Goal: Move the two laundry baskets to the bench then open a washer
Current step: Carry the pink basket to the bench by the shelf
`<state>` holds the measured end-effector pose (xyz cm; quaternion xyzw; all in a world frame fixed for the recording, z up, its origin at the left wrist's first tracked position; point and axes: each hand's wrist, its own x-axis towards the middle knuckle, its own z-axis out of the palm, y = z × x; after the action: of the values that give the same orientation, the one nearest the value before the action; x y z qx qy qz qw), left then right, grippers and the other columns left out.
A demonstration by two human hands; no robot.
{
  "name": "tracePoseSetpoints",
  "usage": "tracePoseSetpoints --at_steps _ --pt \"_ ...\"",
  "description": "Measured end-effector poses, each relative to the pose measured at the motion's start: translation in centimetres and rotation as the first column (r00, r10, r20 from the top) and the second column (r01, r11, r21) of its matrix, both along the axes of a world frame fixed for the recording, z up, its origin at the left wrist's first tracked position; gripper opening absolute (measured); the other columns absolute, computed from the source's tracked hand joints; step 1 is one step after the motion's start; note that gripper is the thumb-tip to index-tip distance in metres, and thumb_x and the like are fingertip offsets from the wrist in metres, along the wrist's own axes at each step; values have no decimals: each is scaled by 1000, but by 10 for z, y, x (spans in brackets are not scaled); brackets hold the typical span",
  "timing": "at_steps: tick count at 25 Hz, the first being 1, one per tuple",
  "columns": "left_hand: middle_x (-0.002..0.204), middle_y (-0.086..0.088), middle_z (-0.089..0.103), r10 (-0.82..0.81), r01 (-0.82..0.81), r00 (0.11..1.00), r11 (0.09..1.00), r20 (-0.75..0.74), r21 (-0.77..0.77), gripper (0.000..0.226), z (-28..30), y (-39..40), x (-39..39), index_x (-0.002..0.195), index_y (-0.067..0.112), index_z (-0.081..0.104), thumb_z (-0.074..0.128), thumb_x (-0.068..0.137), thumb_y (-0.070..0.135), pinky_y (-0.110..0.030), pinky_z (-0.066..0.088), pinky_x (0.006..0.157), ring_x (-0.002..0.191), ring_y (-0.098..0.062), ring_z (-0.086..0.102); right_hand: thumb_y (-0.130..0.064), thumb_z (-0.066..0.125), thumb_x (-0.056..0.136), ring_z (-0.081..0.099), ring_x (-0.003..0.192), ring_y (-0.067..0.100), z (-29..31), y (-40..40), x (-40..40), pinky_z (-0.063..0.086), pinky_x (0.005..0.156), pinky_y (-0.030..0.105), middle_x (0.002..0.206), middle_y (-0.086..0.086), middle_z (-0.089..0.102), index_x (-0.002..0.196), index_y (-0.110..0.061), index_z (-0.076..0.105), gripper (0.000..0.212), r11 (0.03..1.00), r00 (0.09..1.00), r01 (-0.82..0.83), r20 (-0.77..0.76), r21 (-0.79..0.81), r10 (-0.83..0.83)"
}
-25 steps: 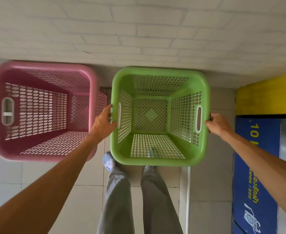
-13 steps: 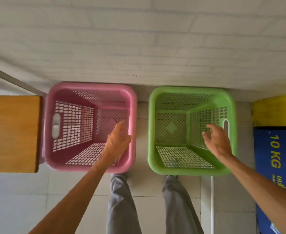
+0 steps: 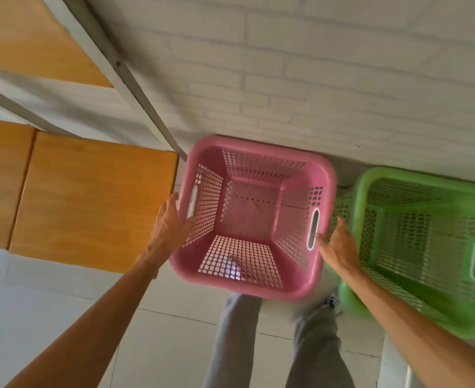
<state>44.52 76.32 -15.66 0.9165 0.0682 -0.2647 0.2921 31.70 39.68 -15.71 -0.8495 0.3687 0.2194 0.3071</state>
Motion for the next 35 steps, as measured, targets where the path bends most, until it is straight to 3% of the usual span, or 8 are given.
tracePoseSetpoints --at_steps 2,7,11,15,19,28,31,35 --pt "139 -20 50 -19 19 1000 999 -8 -46 77 -13 0 4 153 15 22 64 90 25 -55 56 78 115 -45 57 -14 68 92 63 53 12 -7 3 7 41 34 9 108 22 71 148 2 29 70 999 999 47 -10 20 -47" --pt "140 -20 50 -61 56 998 990 -30 -129 85 -32 1 6 157 28 1 57 94 21 -60 58 71 107 -44 62 -7 69 91 71 64 26 -17 5 11 62 54 38 102 13 69 158 -16 9 91 998 998 45 -40 53 -43" --pt "123 -19 57 -28 21 998 991 -53 -134 81 -23 7 13 156 35 8 56 92 21 -51 59 53 84 -37 67 -2 66 90 68 55 10 -6 6 11 53 42 17 104 14 71 158 -21 15 87 997 997 56 49 44 -58" --pt "114 -6 53 48 -43 999 987 26 -154 77 57 20 -17 153 45 15 57 92 23 -34 58 47 80 -28 65 -7 66 92 62 50 -6 78 5 -4 38 38 0 94 -4 64 155 -16 30 73 999 967 16 255 -40 -6" --pt "98 -2 48 132 -103 963 986 235 -130 73 172 30 -78 154 37 27 59 92 17 -10 35 56 73 -15 51 -14 62 96 58 46 9 190 0 -24 46 35 15 88 7 68 155 -21 32 67 994 934 -100 340 -36 106" --pt "105 -13 58 535 -512 767 843 355 -165 62 374 105 -275 150 28 39 62 93 22 -36 44 77 87 -23 57 -16 62 96 60 45 3 396 67 -58 45 38 11 72 -11 59 149 -20 46 56 893 744 -450 553 0 375" --pt "115 -16 63 690 -658 627 718 362 -229 64 402 155 -355 149 29 41 66 90 22 -37 48 84 95 -29 63 -19 65 93 62 57 -18 432 133 -68 42 40 2 80 -13 63 146 -24 49 56 804 669 -593 583 46 460" --pt "133 -11 61 833 -788 415 530 365 -313 64 420 227 -458 147 36 40 66 89 24 -43 53 94 107 -29 65 -35 70 88 67 60 -3 462 251 -87 50 49 7 77 -13 66 143 -40 49 58 656 542 -754 600 37 588"
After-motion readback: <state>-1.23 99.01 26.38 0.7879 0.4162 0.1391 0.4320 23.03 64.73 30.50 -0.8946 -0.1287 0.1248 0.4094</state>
